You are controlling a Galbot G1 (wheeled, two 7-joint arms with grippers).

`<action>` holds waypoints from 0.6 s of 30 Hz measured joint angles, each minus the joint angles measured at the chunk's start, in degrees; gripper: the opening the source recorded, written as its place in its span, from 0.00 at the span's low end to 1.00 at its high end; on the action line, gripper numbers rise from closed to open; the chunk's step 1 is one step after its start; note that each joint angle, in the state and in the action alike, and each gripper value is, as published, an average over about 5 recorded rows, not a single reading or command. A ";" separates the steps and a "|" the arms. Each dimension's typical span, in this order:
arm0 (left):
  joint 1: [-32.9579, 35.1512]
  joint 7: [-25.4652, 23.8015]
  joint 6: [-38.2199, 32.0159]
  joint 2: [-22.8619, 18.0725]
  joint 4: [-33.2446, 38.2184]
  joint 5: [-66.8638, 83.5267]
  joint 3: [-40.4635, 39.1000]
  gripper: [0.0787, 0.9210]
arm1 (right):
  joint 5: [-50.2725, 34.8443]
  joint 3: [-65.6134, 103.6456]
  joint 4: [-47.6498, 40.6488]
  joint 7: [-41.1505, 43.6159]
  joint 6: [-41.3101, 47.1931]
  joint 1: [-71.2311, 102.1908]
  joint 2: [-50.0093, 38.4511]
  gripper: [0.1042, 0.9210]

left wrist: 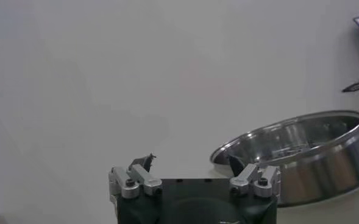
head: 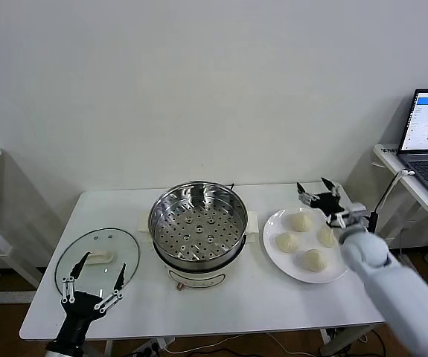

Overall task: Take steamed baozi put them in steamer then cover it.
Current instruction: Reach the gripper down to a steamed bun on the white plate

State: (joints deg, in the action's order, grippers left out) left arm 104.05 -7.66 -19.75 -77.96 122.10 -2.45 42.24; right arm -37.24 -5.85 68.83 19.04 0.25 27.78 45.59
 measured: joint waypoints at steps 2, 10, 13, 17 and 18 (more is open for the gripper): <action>0.06 0.02 0.01 0.01 0.09 -0.02 0.07 0.88 | 3.12 -3.46 -3.62 7.00 -0.47 -4.39 -0.20 0.88; 0.24 0.47 0.23 -0.44 0.13 -0.22 0.64 0.88 | 19.27 -14.93 -15.94 30.43 -2.87 -19.27 1.55 0.88; 0.43 0.52 0.25 -0.68 0.24 -0.28 0.70 0.88 | 25.40 -17.87 -19.67 35.74 -3.69 -23.38 3.16 0.88; 0.93 0.68 0.22 -0.80 0.58 -0.42 0.96 0.88 | 33.01 -20.32 -24.98 39.97 -4.95 -27.62 6.07 0.88; 1.04 0.74 0.20 -0.83 0.62 -0.43 1.08 0.88 | 34.84 -20.77 -26.36 40.75 -5.30 -28.40 6.90 0.88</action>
State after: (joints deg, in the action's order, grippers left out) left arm 105.10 -6.92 -19.55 -78.79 122.72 -2.89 43.31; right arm -2.41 -26.62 42.48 59.79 -5.06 -0.62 52.49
